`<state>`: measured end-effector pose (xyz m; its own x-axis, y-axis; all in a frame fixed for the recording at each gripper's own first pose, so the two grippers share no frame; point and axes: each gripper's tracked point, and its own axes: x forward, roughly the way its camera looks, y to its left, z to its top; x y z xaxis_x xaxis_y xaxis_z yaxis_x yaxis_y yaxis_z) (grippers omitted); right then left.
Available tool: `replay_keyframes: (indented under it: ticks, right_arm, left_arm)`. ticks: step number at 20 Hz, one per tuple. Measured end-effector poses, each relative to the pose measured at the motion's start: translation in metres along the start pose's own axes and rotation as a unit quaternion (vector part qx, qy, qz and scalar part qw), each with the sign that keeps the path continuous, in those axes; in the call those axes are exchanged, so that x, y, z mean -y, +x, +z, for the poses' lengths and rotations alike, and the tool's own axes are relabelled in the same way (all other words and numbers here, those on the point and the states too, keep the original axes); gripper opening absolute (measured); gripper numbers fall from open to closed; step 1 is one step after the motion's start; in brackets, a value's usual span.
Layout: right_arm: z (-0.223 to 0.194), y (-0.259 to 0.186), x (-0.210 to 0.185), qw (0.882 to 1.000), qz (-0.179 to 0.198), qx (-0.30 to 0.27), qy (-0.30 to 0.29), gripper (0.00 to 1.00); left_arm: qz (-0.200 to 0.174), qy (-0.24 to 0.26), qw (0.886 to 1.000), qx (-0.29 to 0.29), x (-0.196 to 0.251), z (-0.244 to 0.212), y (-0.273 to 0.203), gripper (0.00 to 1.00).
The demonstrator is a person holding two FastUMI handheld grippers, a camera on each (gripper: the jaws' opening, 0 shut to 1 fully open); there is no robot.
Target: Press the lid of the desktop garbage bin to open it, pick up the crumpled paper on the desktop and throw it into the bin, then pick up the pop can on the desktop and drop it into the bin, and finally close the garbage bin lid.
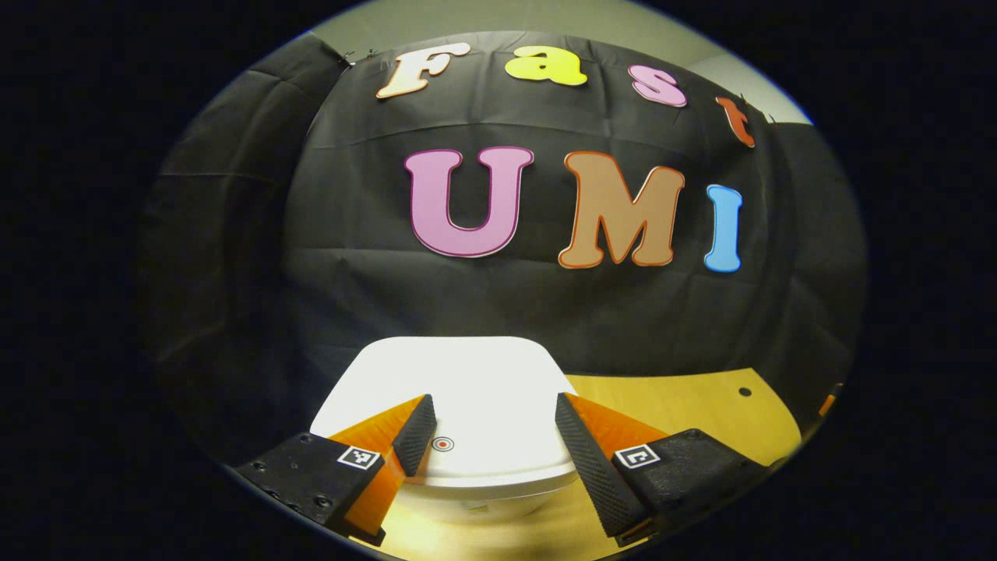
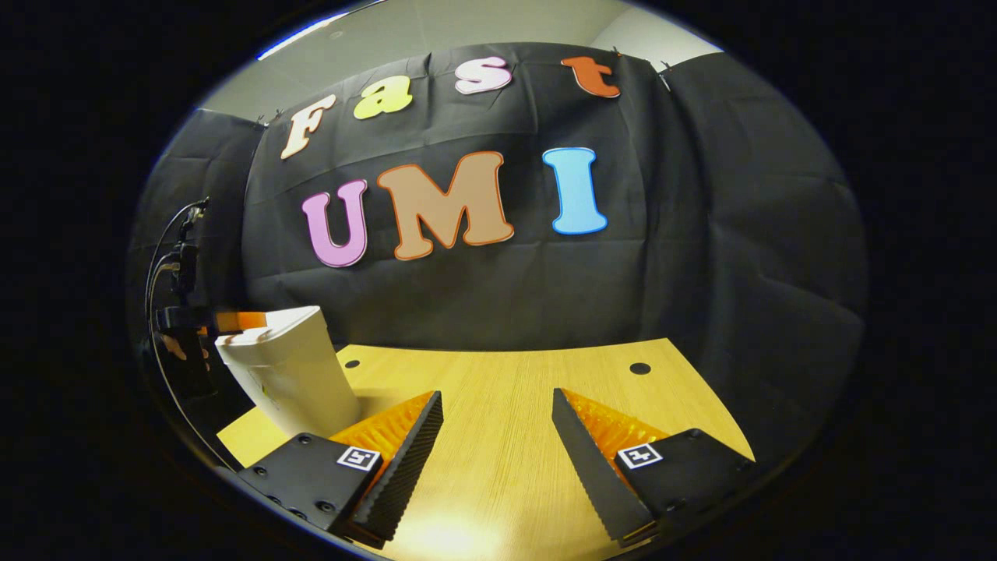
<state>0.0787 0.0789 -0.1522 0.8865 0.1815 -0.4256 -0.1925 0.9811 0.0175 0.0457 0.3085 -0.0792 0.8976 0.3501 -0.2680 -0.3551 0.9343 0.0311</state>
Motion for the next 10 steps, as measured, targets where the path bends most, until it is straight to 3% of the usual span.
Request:
replay_keyframes:
  ticks: [6,10]
  right_arm:
    - [0.042,-0.030,0.019,0.998,0.006,0.062,0.001,0.94]
    - [0.058,-0.056,0.036,0.996,0.024,0.086,0.010,0.94]
  left_arm:
    - [-0.048,0.024,0.992,0.115,0.081,0.065,-0.048,0.93]
    - [-0.079,0.027,0.985,0.152,0.142,0.070,-0.095,0.92]
